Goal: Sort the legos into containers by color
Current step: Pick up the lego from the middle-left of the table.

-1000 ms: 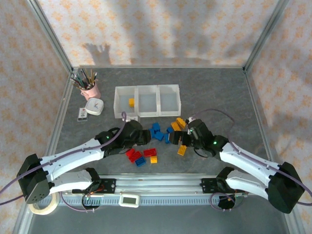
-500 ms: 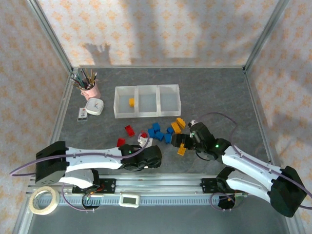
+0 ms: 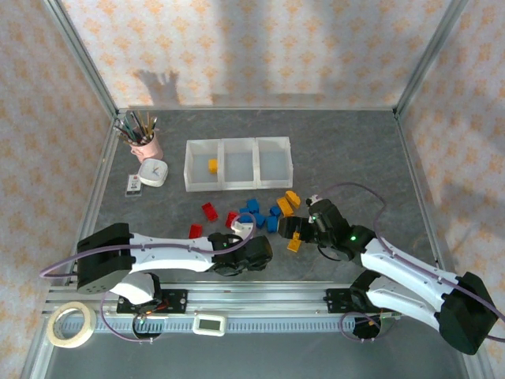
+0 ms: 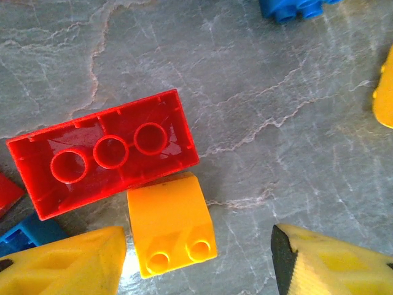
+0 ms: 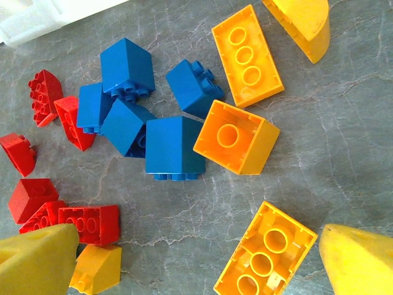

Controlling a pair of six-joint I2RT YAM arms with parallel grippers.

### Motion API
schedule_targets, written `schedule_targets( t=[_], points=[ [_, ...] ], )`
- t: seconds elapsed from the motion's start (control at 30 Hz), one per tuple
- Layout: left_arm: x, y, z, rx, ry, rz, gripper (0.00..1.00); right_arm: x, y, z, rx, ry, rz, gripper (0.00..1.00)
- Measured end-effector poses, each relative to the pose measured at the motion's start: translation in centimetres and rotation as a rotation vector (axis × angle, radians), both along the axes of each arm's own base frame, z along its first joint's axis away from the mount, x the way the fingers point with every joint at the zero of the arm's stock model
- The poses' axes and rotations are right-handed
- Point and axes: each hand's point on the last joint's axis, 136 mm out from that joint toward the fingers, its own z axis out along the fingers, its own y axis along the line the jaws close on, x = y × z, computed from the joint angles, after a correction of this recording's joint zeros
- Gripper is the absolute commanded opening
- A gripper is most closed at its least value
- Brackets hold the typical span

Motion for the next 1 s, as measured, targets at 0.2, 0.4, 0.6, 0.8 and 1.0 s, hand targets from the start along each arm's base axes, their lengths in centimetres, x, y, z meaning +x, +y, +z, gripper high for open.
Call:
schedule_targets(
  t=[0.2,0.4,0.6,0.8,1.0],
  points=[
    [0.2,-0.1,-1.2,0.043,0.004,0.003,0.59,0.0,0.0,0.0,-0.002,-0.001,-0.002,1.0],
    [0.5,-0.2,-2.1,0.073,0.003,0.006,0.48,0.1,-0.1,0.0,-0.004,-0.002,-0.002,1.0],
    [0.6,-0.2,-2.1,0.078,-0.004,0.006,0.34,0.2,-0.2,-0.1,-0.01,-0.006,-0.006,1.0],
    [0.9,-0.3,-1.9,0.078,-0.025,-0.003,0.22,0.1,-0.2,-0.6,-0.025,0.008,-0.008,1.0],
    [1.0,-0.5,-1.2,0.06,-0.038,-0.012,0.15,0.2,-0.2,-0.6,-0.025,0.008,-0.008,1.0]
  ],
)
